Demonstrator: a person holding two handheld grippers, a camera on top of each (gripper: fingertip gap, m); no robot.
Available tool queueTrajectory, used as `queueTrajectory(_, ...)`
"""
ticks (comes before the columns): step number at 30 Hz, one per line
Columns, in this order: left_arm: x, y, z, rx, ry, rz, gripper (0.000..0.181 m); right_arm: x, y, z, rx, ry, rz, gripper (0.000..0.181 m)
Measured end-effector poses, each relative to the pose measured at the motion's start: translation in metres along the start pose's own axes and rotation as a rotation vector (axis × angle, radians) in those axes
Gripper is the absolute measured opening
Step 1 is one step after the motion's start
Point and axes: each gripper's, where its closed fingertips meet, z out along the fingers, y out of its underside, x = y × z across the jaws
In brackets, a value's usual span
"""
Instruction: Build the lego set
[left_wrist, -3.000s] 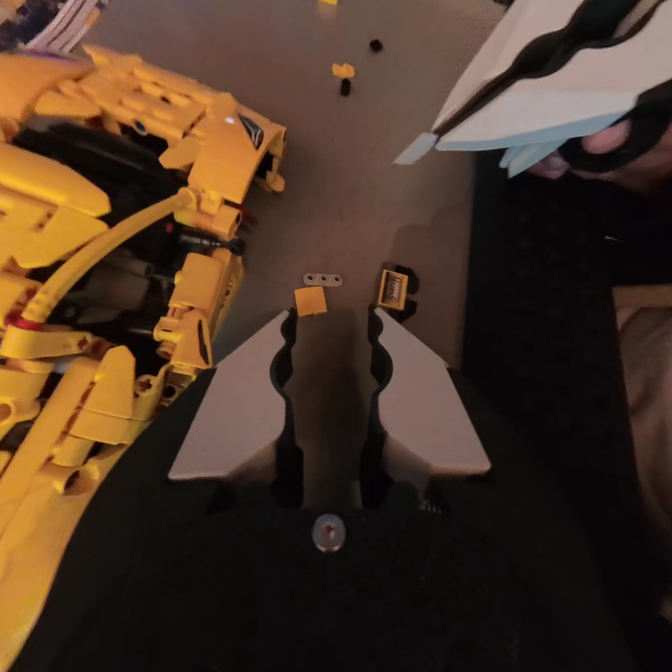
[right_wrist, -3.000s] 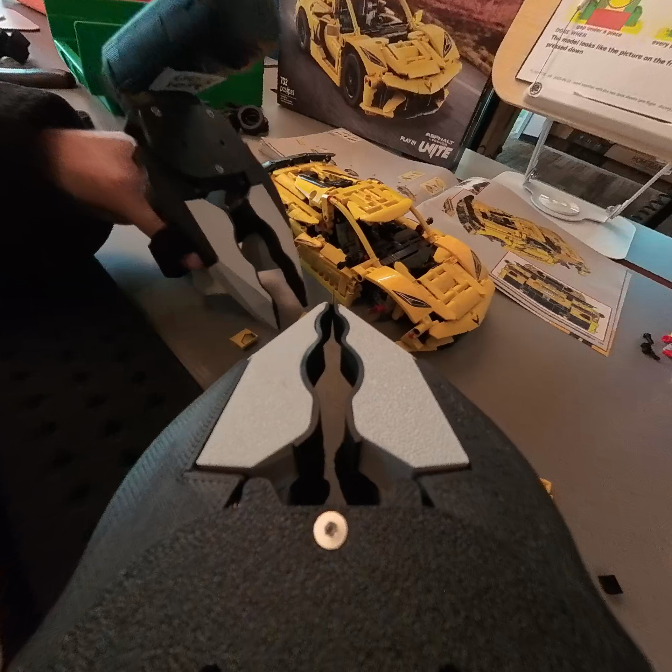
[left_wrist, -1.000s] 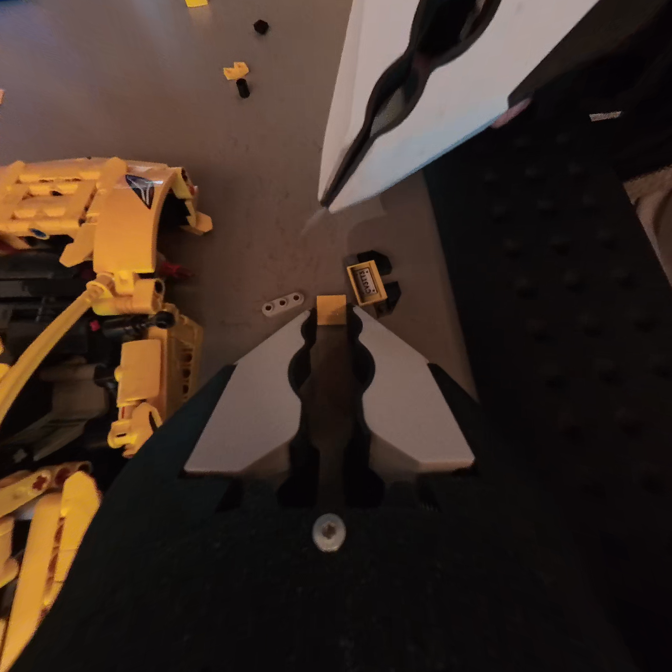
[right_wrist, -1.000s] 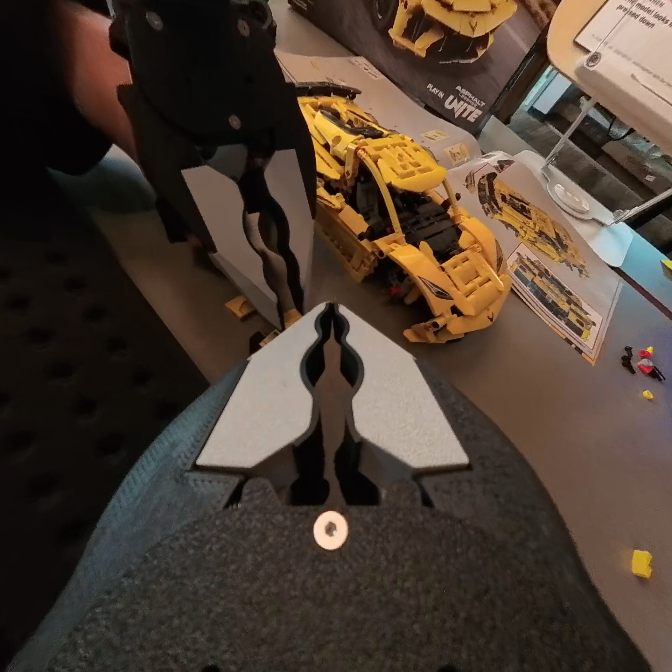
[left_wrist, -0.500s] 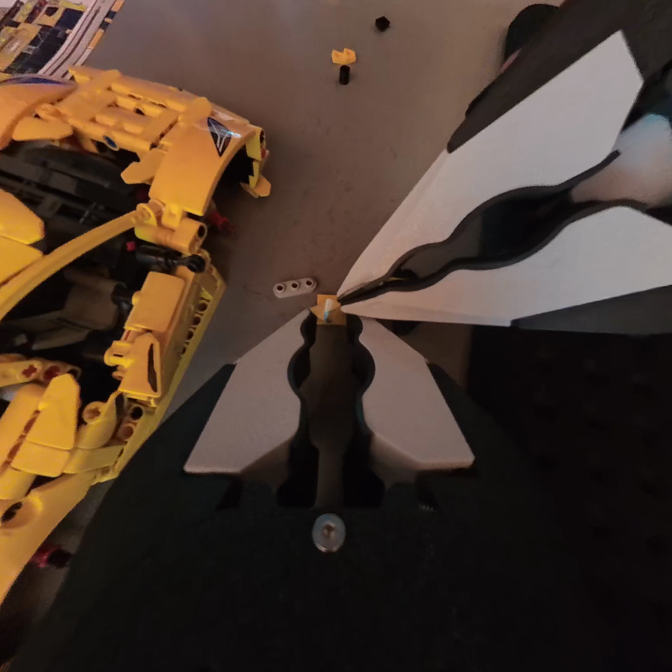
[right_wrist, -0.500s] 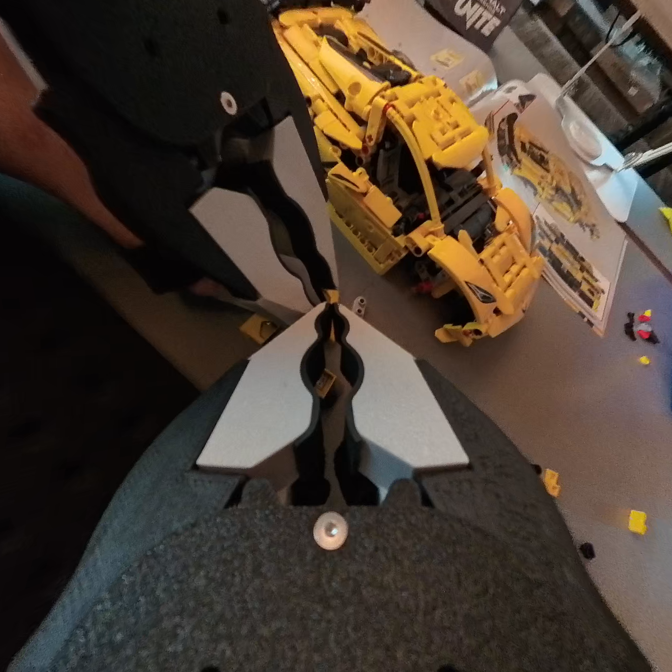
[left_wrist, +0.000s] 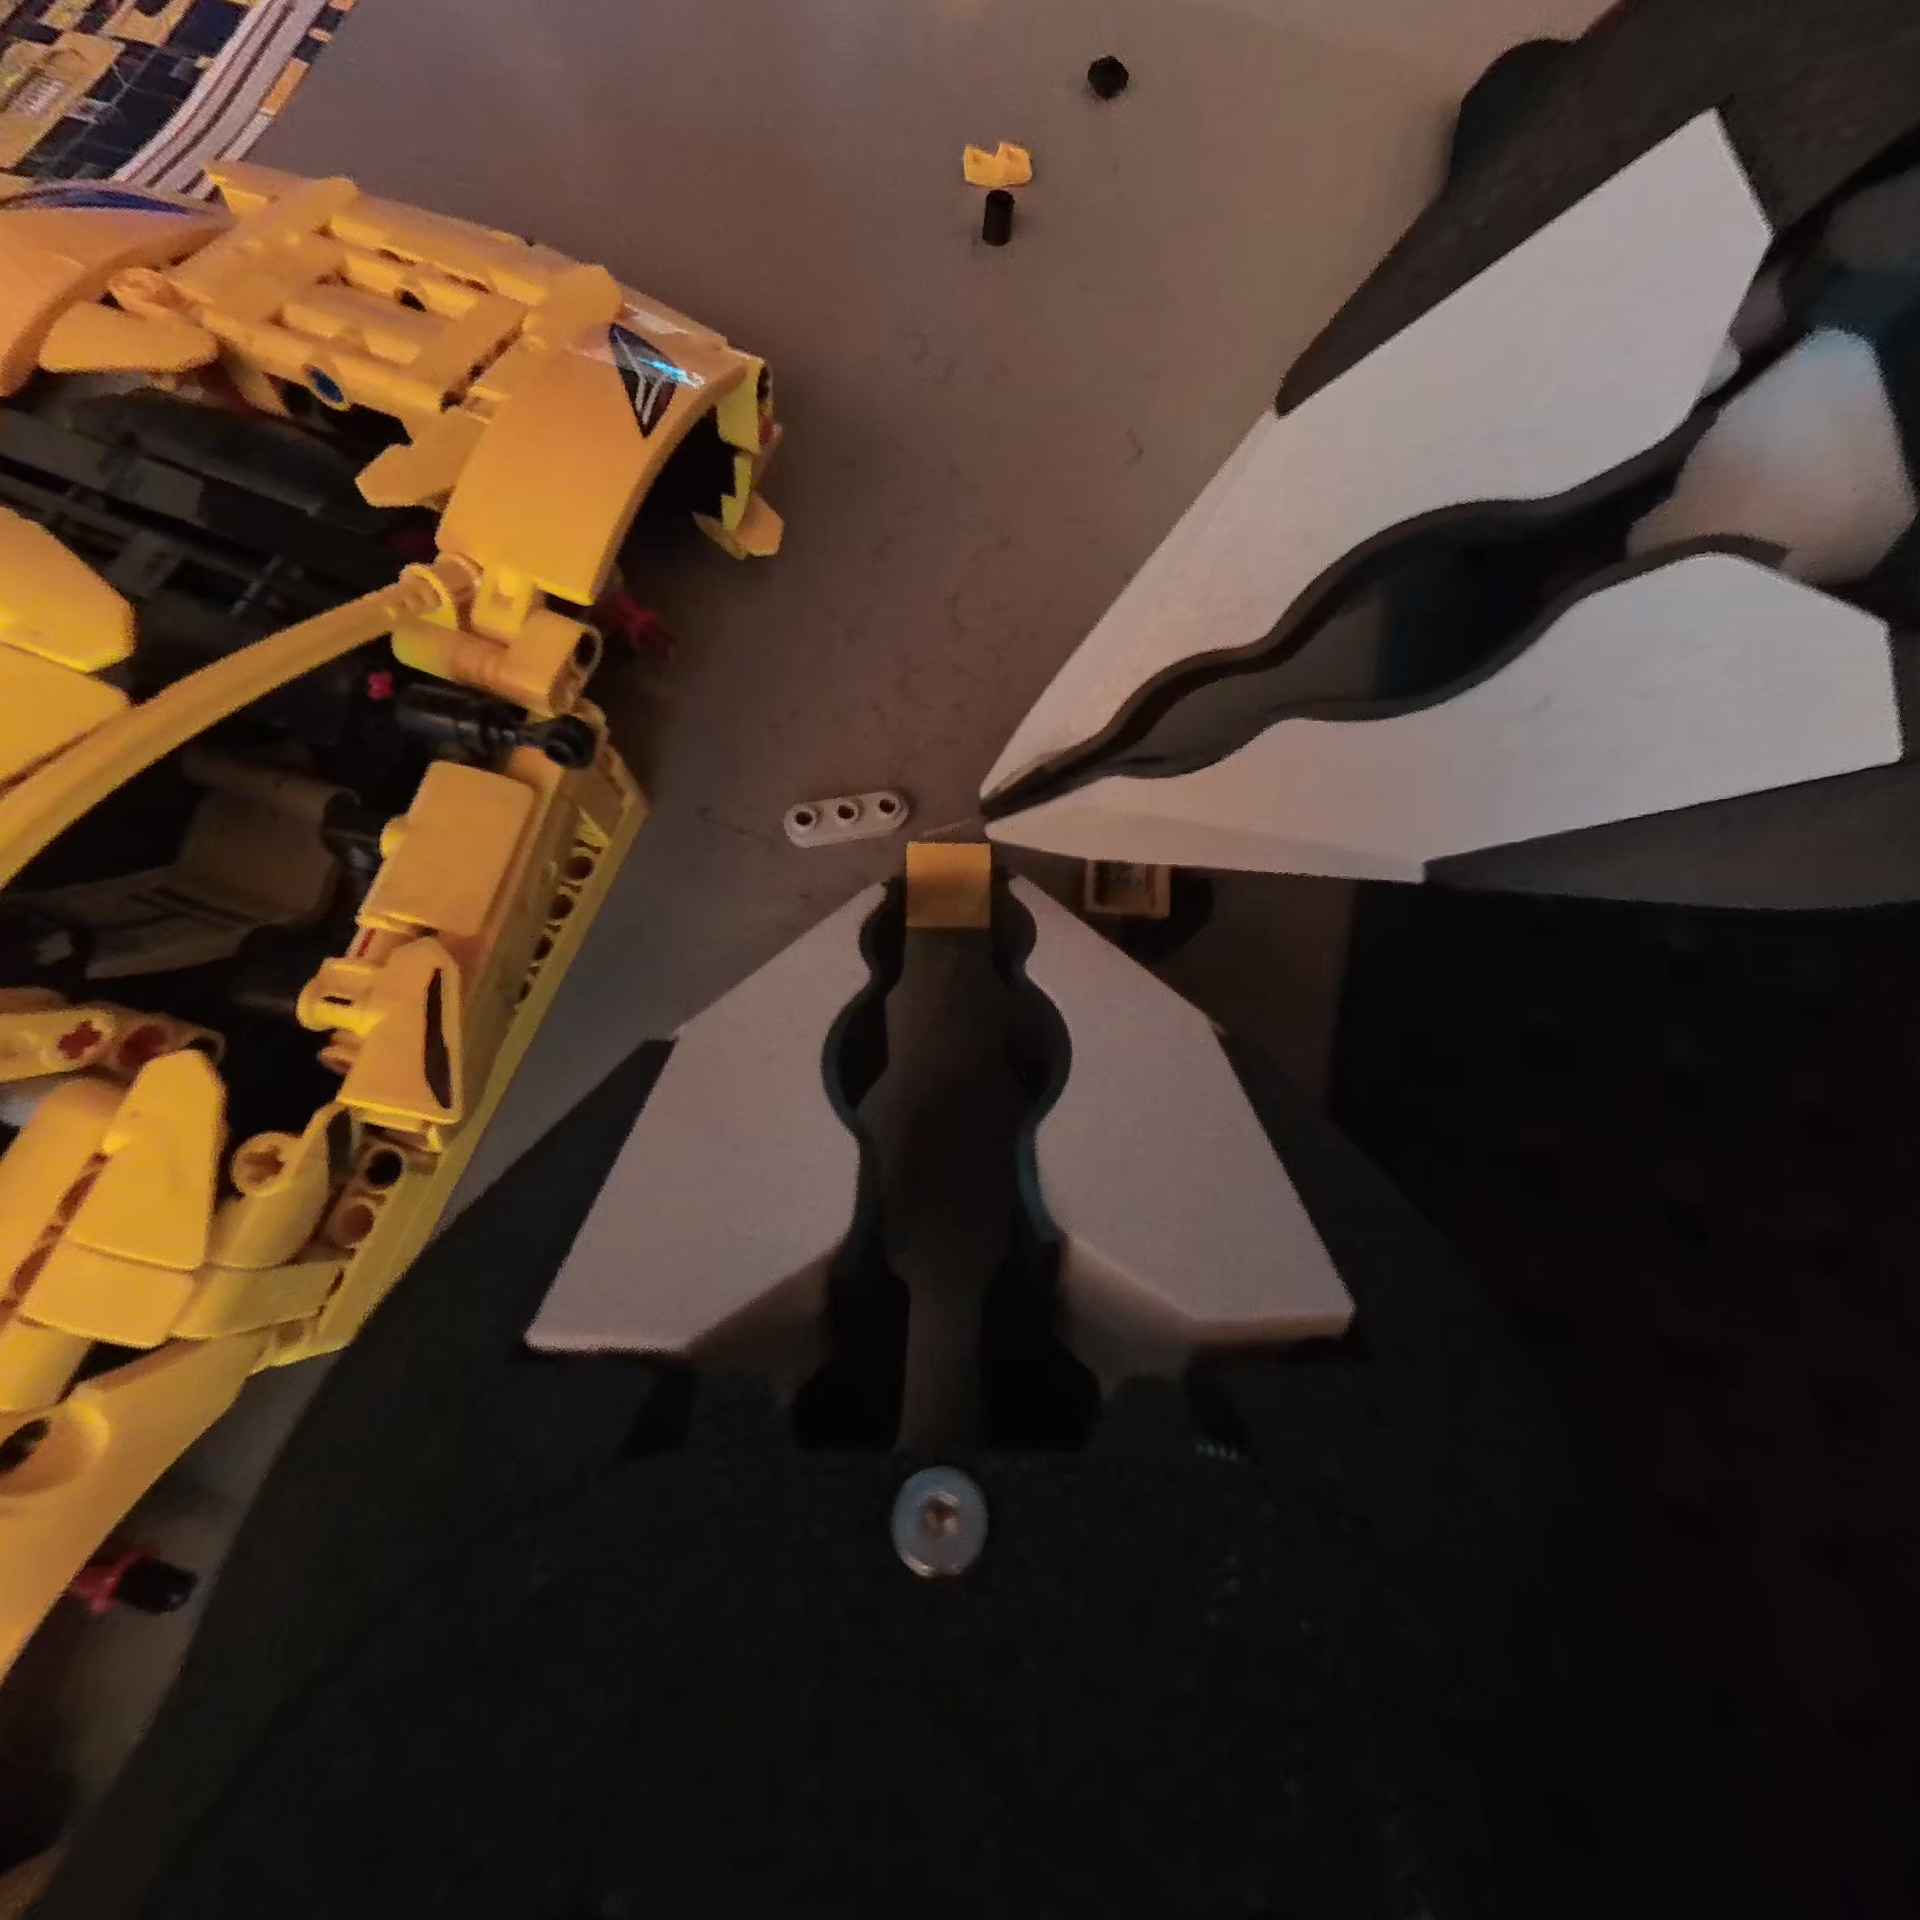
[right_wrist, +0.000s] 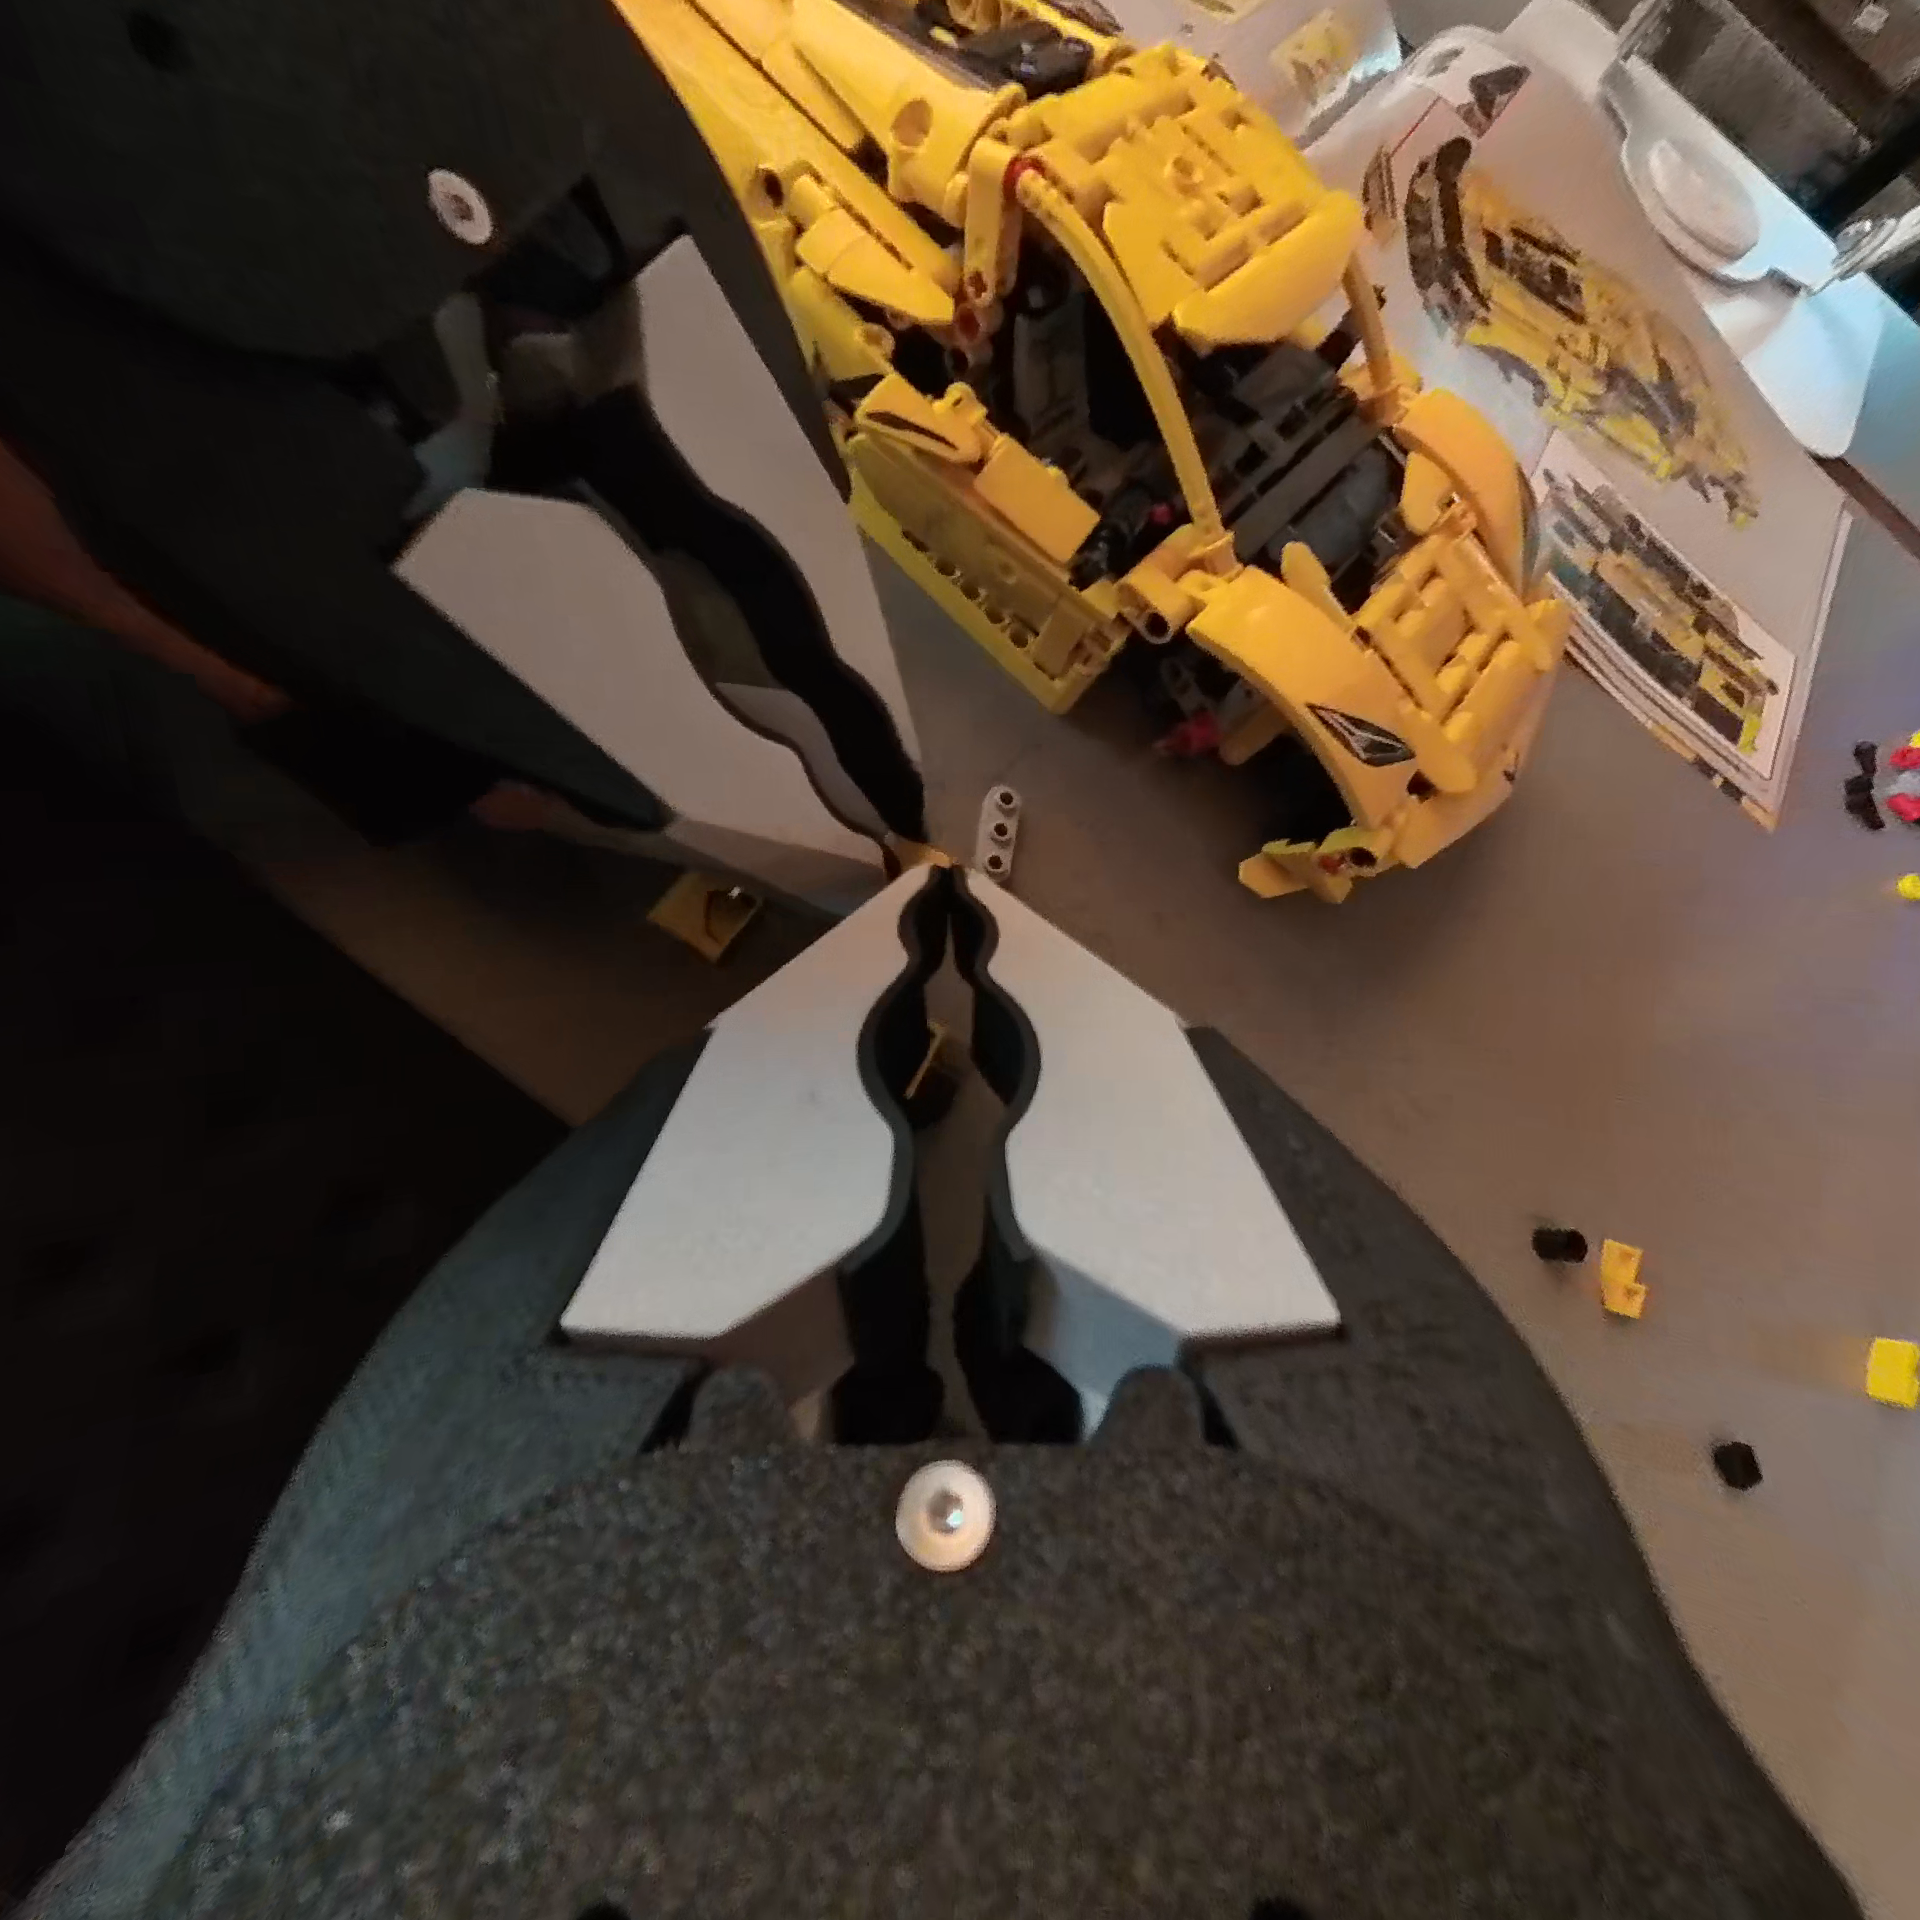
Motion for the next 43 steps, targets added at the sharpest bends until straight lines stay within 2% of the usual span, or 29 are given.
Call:
queueTrajectory(9, -0.002, 0.0, -0.002, 0.002, -0.007, -0.065, 0.016, 0.006, -0.011, -0.007, 0.089, -0.01, 0.102, 0.0)
queueTrajectory(13, -0.017, 0.005, -0.009, -0.015, -0.095, -0.066, 0.016, 0.005, -0.012, -0.008, 0.105, -0.024, 0.107, 0.0)
queueTrajectory(18, -0.016, 0.008, -0.013, 0.0, -0.091, -0.147, 0.017, 0.005, -0.015, -0.011, 0.132, -0.042, 0.127, 0.0)
queueTrajectory(21, -0.005, 0.008, -0.015, 0.021, -0.038, -0.177, 0.029, 0.006, -0.015, -0.011, 0.13, -0.031, 0.123, 0.0)
queueTrajectory(27, -0.001, 0.013, -0.022, 0.027, -0.048, -0.126, 0.031, -0.009, -0.014, -0.008, 0.102, -0.017, -0.046, 0.0)
queueTrajectory(29, -0.004, 0.015, -0.025, 0.032, -0.057, -0.11, 0.032, -0.021, -0.017, -0.006, 0.116, -0.06, -0.162, 0.0)
queueTrajectory(32, -0.007, 0.018, -0.032, 0.042, -0.024, -0.124, 0.031, -0.014, -0.018, 0.003, 0.119, 0.041, -0.354, 0.0)
queueTrajectory(35, -0.005, 0.014, -0.038, 0.093, 0.046, -0.179, 0.027, -0.018, -0.016, 0.007, 0.113, 0.05, -0.447, 0.0)
queueTrajectory(38, -0.007, 0.008, -0.042, 0.135, 0.075, -0.211, 0.017, -0.013, -0.014, 0.01, 0.118, 0.058, -0.484, 0.0)
queueTrajectory(43, -0.017, 0.008, -0.039, 0.129, 0.025, -0.206, 0.004, -0.012, -0.018, 0.009, 0.139, 0.055, -0.461, 0.0)
